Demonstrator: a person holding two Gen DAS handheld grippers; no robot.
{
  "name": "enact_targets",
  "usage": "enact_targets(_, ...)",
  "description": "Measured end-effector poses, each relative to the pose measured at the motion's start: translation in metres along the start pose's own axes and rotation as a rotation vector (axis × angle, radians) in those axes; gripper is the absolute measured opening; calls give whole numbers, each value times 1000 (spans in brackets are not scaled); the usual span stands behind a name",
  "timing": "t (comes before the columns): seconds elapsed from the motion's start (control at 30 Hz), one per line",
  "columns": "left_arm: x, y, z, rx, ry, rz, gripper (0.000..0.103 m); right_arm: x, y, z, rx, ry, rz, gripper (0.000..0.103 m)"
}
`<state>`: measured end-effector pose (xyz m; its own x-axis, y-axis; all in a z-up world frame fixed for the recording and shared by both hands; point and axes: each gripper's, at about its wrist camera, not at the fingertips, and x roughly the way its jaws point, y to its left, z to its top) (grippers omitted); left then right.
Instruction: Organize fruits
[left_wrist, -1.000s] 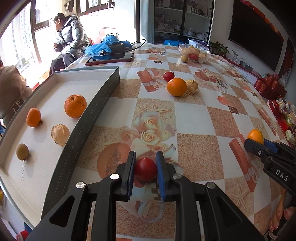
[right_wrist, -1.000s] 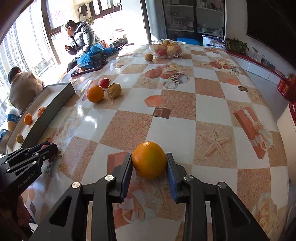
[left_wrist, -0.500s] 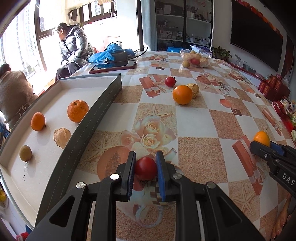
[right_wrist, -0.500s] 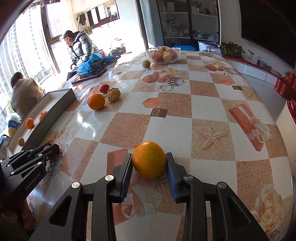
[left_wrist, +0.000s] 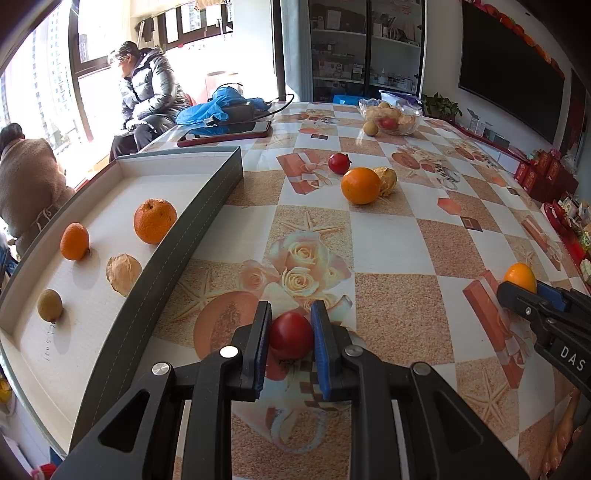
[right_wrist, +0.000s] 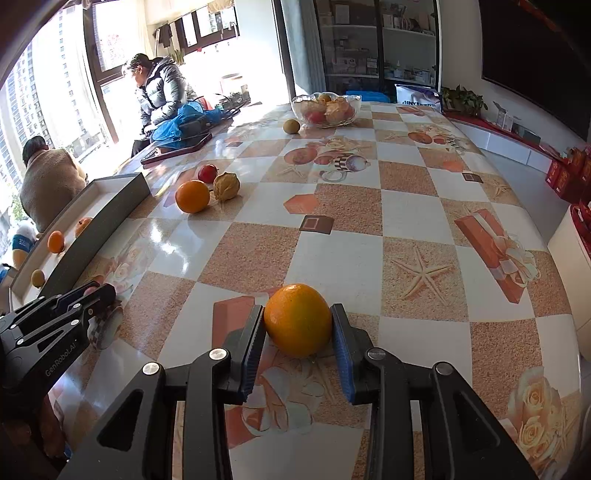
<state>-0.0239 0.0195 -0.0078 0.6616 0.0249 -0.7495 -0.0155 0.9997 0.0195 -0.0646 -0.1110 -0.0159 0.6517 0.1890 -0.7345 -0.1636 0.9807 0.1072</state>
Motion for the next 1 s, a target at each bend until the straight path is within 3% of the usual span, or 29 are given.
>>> enact_targets(1.0,0,0,0,1,1,0,24,1,3,0,-2,2,-3,37)
